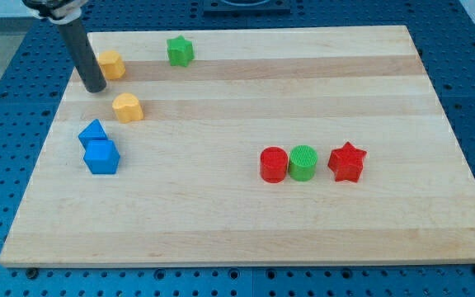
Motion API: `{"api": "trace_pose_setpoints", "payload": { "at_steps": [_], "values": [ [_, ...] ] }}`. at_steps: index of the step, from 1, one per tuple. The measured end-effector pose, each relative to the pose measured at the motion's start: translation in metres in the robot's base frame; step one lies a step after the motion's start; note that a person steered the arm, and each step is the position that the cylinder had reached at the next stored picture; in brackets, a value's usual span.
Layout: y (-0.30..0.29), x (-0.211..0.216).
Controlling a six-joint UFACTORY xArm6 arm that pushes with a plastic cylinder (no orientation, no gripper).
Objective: Push the yellow hexagon closer to the yellow heart
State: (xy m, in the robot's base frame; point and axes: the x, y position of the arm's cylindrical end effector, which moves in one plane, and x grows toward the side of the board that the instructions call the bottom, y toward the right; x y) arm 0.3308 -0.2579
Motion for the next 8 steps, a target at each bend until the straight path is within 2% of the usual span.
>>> {"api": "trace_pose_setpoints", "payload": {
  "at_steps": [2, 3, 5, 8],
  "values": [
    [-0.047, -0.013],
    [-0.046, -0.029],
    [-0.025, -0.064],
    [0.038, -0.059]
  ]
}}
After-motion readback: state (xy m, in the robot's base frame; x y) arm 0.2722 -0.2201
